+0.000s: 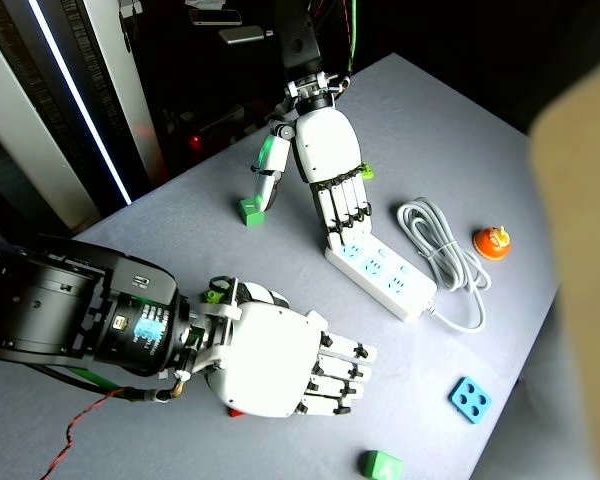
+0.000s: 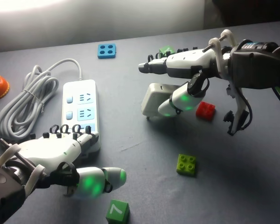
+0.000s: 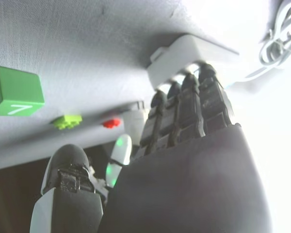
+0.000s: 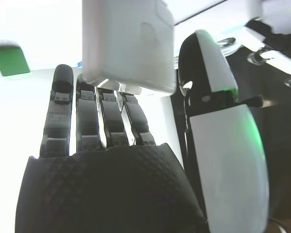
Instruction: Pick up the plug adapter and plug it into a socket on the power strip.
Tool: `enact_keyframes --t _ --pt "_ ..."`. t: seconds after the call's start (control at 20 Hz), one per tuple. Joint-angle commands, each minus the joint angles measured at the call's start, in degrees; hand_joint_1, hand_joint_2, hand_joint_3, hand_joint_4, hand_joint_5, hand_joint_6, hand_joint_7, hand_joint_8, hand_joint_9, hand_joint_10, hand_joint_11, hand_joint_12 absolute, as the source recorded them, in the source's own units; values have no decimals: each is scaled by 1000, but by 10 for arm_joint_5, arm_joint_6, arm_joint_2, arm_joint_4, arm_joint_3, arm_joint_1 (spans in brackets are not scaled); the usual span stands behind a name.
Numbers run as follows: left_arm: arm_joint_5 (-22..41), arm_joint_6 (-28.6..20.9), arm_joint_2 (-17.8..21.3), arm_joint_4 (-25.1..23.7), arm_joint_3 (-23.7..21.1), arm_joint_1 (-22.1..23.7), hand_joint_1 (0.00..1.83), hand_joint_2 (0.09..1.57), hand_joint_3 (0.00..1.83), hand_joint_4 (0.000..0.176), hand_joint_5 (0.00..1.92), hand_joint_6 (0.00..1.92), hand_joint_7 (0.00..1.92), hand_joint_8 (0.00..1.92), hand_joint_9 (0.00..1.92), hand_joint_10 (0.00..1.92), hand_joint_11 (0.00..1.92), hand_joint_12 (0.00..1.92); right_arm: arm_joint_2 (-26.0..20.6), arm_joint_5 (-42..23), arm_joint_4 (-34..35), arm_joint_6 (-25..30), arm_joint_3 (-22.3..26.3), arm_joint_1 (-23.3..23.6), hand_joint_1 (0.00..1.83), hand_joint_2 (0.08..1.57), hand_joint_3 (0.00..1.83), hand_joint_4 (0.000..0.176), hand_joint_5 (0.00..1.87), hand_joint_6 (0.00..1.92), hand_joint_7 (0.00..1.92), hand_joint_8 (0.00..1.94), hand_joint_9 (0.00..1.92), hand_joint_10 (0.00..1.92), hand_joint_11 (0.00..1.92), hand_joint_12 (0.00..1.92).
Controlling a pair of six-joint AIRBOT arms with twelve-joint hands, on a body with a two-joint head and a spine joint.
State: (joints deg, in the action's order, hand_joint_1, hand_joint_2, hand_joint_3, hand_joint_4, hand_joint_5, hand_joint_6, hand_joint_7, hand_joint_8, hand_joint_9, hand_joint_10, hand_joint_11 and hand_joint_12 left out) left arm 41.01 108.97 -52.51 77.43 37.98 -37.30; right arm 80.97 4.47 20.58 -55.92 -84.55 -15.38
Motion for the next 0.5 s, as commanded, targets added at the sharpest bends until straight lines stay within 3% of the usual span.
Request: enact_keyframes --t 0.0,0.15,0.45 --pt "8 -5 1 -18 -1 3 0 1138 1 0 1 0 46 10 24 7 18 10 1 -54 4 6 -3 8 852 1140 2 0 6 0 26 0 70 1 0 405" --pt "15 -7 0 -18 -1 4 0 1135 0 0 8 3 48 8 27 6 35 19 11 -54 4 10 -15 7 914 1125 0 0 0 0 13 1 58 2 0 328" --pt "27 -16 -1 -18 -4 5 0 1141 2 0 0 0 23 1 0 0 0 0 20 -54 4 10 -27 5 882 1134 3 0 1 0 16 0 66 1 0 406"
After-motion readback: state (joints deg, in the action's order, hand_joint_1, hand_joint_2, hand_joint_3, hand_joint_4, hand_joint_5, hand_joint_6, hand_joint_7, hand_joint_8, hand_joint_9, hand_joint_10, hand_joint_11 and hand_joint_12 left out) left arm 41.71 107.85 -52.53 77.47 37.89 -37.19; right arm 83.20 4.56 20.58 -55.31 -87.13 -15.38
